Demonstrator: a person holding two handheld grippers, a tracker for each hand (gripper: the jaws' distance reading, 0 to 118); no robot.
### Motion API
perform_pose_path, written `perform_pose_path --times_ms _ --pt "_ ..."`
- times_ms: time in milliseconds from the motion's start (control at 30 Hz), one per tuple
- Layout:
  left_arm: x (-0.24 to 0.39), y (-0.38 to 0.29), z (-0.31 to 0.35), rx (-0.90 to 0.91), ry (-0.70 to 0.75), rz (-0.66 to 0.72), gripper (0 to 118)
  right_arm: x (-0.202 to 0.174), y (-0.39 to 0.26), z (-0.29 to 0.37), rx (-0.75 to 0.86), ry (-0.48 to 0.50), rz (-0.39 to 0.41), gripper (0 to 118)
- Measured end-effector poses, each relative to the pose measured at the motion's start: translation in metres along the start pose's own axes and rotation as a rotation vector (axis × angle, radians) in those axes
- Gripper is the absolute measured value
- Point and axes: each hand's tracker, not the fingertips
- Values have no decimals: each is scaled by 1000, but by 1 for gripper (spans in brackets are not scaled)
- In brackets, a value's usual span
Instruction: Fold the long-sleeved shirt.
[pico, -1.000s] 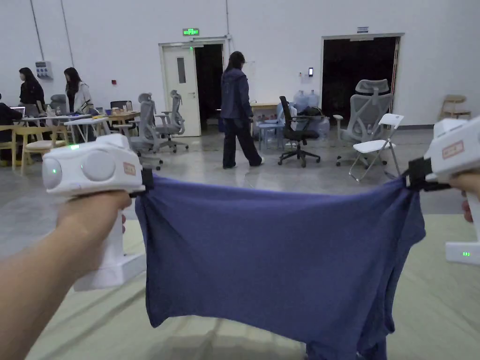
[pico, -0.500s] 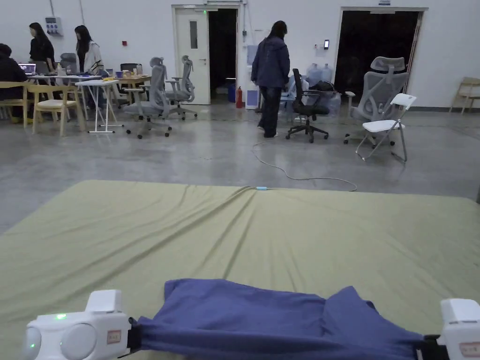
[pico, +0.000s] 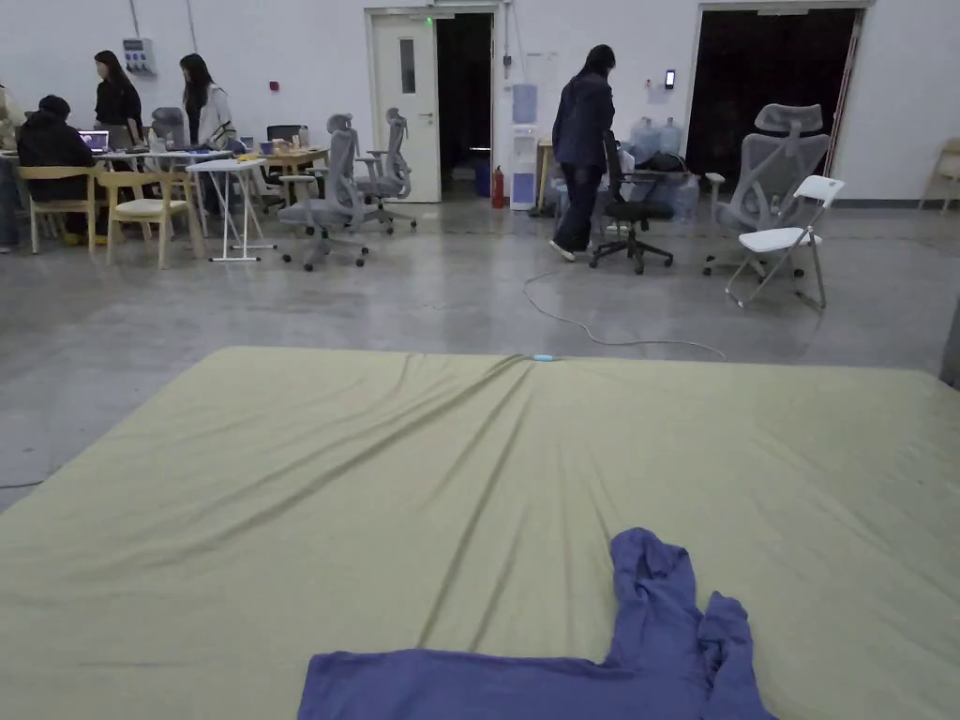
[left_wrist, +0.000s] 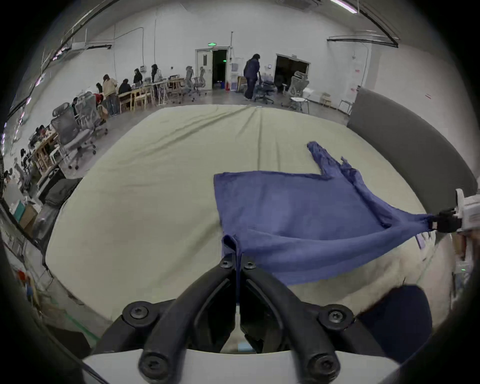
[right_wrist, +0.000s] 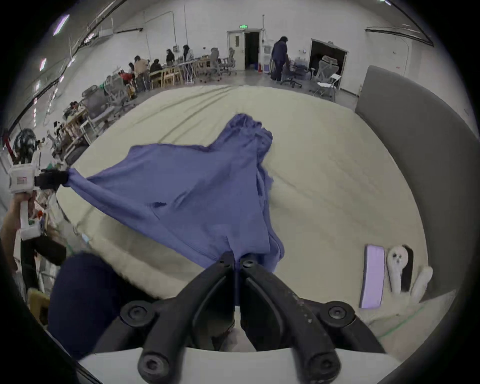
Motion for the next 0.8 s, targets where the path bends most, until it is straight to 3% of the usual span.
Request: perform_pose_path --times_ms 200,233,267,300,333,367,400,500,533,567,600,633,733,767,800 --pt "-6 -30 -11 -71 -19 50 0 -6 -36 -20 -74 3 -42 5" --pt "-4 -30 -14 -70 -23 82 16 -6 -37 -25 -83 14 -50 6" --pt "-3 -30 -16 -62 -5 85 49 -6 -34 -31 -92 10 -53 17" --pt "0 -28 -18 -52 42 80 95 -10 -36 -32 -76 -32 -53 46" --pt "4 -27 -17 -9 59 70 118 -14 -34 -33 -35 -111 -40 100" --pt "14 -22 -6 63 -32 63 111 -16 -33 -32 1 -162 -46 118" --pt "18 -19 -2 67 -21 56 108 -17 -31 -32 55 -146 -55 117" --pt "20 -11 -4 38 -41 77 115 -18 -20 -43 56 -111 -126 114" --pt "24 -7 -5 34 -51 76 113 -13 -17 -34 51 -108 -126 109" --pt "27 -4 -4 24 -56 70 101 -12 -14 -33 47 -96 -131 89" --pt "31 -2 -2 27 -62 58 69 -13 -11 -32 79 -59 -152 51" --pt "34 0 -3 49 -43 33 1 -14 -7 -36 95 -66 -160 4" --pt "42 8 -7 108 6 10 4 -19 11 -53 150 -154 -154 5" --pt "41 14 -8 117 -25 25 4 -16 22 -61 167 -124 -168 17" --pt "41 19 -10 128 -48 51 4 -15 38 -64 185 -98 -190 47"
